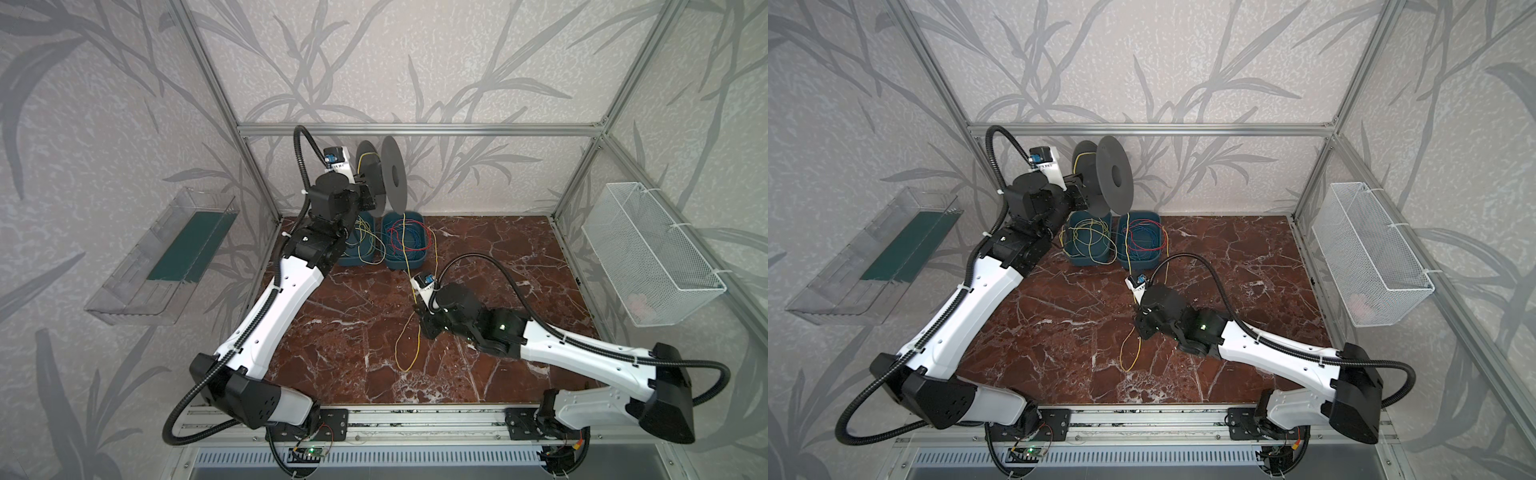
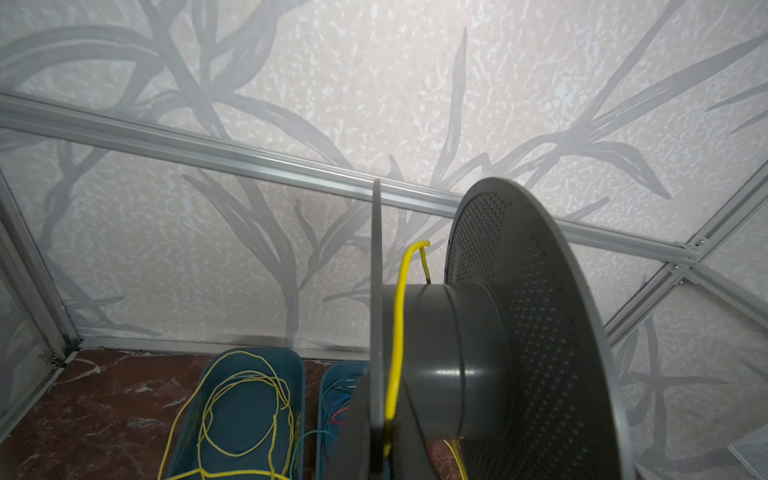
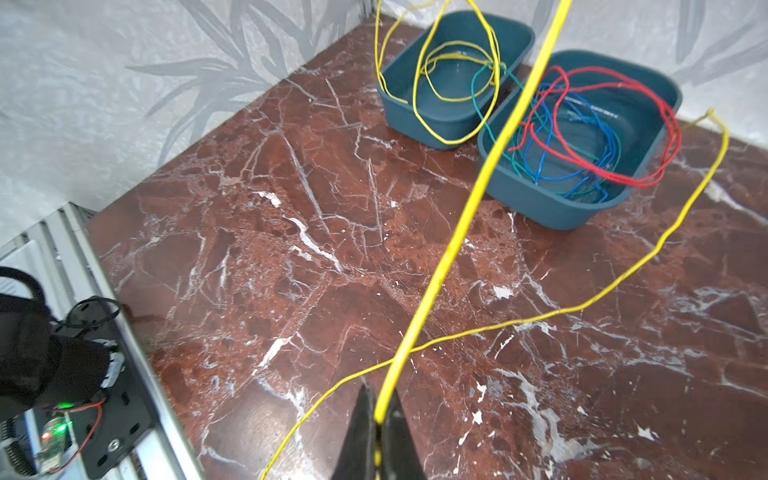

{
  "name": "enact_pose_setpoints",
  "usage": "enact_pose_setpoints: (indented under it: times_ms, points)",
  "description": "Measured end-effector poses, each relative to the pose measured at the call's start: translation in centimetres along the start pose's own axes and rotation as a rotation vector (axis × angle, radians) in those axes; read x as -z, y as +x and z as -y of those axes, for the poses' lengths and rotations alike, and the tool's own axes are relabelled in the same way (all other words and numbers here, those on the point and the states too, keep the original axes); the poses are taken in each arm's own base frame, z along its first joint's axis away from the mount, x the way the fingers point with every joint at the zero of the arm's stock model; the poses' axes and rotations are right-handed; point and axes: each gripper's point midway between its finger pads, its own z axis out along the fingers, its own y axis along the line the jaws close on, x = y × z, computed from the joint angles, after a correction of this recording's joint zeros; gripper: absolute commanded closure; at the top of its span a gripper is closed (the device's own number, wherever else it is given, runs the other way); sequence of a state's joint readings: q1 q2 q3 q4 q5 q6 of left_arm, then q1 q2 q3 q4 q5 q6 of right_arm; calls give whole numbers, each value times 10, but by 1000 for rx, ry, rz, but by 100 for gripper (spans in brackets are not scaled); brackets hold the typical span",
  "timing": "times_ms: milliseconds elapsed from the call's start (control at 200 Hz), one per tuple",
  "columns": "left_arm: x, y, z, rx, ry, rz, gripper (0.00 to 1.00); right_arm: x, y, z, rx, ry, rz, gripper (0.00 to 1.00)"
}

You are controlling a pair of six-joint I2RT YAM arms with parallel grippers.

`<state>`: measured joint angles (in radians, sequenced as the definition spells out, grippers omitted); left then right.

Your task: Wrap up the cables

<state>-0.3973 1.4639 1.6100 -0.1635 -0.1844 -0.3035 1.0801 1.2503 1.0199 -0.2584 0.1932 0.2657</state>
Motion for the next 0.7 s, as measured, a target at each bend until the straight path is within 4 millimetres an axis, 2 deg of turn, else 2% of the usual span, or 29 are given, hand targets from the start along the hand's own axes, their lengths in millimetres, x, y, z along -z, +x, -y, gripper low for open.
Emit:
enact_pose_setpoints:
  times_ms: [145, 260, 375, 505, 700]
  points:
    - [-25, 37, 13, -35, 37, -84, 100, 43, -17, 8, 12, 27, 76, 100]
    - [-32, 60, 33, -92, 78, -132, 100, 69, -29, 18, 34, 71, 116, 100]
    - [-27, 79, 65, -185, 137, -159, 100, 91, -42, 28, 78, 124, 154, 100]
    - [-15, 88, 94, -267, 196, -161, 100, 108, -60, 36, 128, 175, 192, 100]
    - [-5, 103, 115, -356, 237, -181, 100, 128, -83, 42, 179, 226, 236, 100]
